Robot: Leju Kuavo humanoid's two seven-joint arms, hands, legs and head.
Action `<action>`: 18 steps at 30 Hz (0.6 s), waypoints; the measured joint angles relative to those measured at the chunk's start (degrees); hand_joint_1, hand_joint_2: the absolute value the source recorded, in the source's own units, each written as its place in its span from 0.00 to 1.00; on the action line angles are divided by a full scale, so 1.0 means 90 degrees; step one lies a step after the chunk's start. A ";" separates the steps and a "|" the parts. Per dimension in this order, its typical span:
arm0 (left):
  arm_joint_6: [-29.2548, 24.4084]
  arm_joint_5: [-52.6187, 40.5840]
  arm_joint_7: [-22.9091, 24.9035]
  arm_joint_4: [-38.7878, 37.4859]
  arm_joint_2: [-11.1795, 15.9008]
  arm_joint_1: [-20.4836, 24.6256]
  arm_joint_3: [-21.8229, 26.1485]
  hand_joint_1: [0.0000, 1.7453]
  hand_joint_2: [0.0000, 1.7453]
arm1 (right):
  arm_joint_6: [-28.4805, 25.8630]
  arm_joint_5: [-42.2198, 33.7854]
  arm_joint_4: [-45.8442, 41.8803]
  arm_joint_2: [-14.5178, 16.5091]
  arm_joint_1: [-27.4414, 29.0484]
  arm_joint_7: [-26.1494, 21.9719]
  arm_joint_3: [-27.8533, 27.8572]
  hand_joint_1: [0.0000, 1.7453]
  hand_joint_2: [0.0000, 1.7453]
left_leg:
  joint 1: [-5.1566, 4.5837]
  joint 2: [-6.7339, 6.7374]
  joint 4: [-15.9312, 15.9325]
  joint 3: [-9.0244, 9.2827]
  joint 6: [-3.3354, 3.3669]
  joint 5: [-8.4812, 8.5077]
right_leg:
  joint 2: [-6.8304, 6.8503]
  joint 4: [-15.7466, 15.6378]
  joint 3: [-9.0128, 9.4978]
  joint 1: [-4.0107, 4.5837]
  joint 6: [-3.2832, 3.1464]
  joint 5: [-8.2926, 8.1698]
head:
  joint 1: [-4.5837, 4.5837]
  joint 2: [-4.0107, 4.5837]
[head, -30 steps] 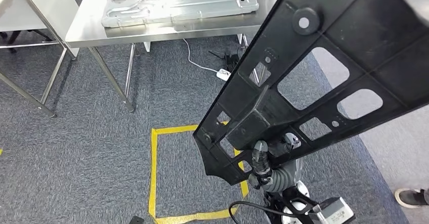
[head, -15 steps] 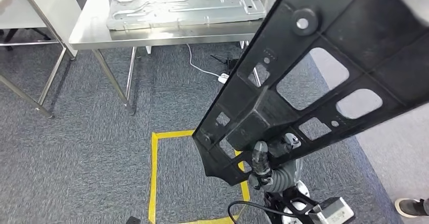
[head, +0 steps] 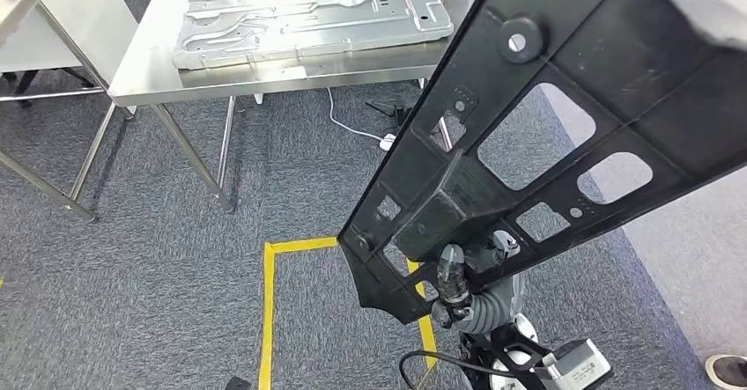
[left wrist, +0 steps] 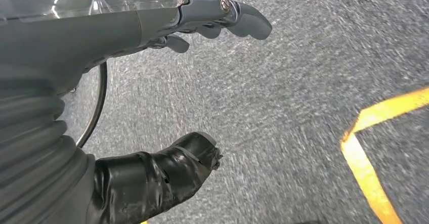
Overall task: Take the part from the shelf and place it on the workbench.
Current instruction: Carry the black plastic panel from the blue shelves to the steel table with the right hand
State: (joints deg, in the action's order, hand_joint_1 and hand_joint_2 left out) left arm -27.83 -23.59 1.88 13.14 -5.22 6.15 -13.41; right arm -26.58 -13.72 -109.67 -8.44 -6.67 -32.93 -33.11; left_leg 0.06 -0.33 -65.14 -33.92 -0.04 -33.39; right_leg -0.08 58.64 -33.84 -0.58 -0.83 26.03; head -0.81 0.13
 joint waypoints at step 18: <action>0.0021 0.0012 0.0017 0.0010 0.0032 -0.0033 -0.0066 0.00 1.00 | 0.0138 -0.0186 0.0116 0.0000 -0.0061 -0.0010 0.0005 1.00 1.00 | -0.0063 0.0027 0.1071 0.0407 0.0436 0.0689 | 0.0004 0.1539 -0.0500 -0.0032 0.0335 0.0870 | 0.0066 -0.0001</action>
State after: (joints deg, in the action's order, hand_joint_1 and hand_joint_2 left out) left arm -27.64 -23.49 2.03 13.22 -4.93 5.85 -14.00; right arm -25.34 -15.39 -108.63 -8.44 -7.21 -33.03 -33.07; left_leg -0.51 -0.09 -55.50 -30.26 3.89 -27.18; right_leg -0.04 72.49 -38.33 -0.87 2.18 33.87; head -0.21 0.12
